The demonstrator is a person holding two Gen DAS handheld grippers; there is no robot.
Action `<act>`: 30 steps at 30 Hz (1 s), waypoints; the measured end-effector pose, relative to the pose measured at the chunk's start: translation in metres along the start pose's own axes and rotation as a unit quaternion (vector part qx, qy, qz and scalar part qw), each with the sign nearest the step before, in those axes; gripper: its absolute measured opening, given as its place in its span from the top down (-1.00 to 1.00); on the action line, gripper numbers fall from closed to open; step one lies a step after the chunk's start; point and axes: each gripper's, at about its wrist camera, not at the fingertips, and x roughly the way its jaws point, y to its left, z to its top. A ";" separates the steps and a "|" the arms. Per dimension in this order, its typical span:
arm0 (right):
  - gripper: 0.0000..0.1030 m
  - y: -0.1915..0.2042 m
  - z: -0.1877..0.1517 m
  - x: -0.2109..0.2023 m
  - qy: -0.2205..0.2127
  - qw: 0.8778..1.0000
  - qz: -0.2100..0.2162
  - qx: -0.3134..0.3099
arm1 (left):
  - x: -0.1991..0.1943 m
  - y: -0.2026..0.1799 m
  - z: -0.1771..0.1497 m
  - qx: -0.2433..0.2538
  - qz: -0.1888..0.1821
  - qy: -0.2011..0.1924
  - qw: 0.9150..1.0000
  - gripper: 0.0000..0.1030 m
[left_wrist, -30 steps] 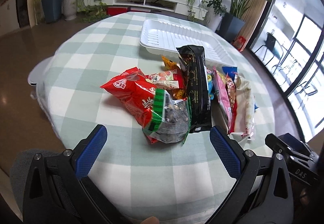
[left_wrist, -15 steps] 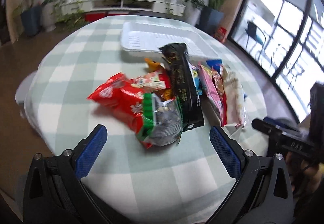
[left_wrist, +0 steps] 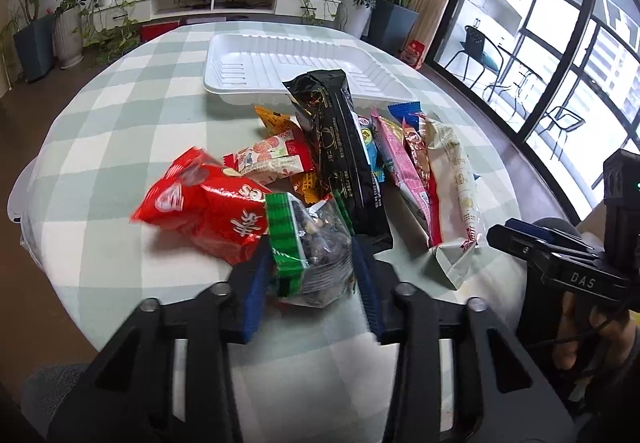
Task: Organize snacks
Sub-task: 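Grasp the green nut bag with left gripper while right grasps white packet, then carry nut bag into white tray with left gripper while right carries white packet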
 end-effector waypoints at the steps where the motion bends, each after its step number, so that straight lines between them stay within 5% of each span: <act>1: -0.25 0.000 0.000 0.001 0.002 1.000 -0.001 -0.001 | 0.001 0.000 0.001 0.005 0.000 0.002 1.000 0.38; 9: -0.01 0.005 -0.001 -0.001 0.002 1.000 -0.004 -0.005 | 0.003 -0.004 0.001 0.027 -0.011 0.006 1.000 0.69; 25: 0.21 0.027 0.028 0.005 0.019 0.997 0.067 0.012 | -0.019 0.004 -0.004 0.001 -0.074 -0.027 0.997 0.74; 30: 0.21 0.025 0.032 0.017 0.036 0.998 0.045 0.025 | -0.020 0.006 -0.006 0.000 -0.082 -0.031 0.996 0.74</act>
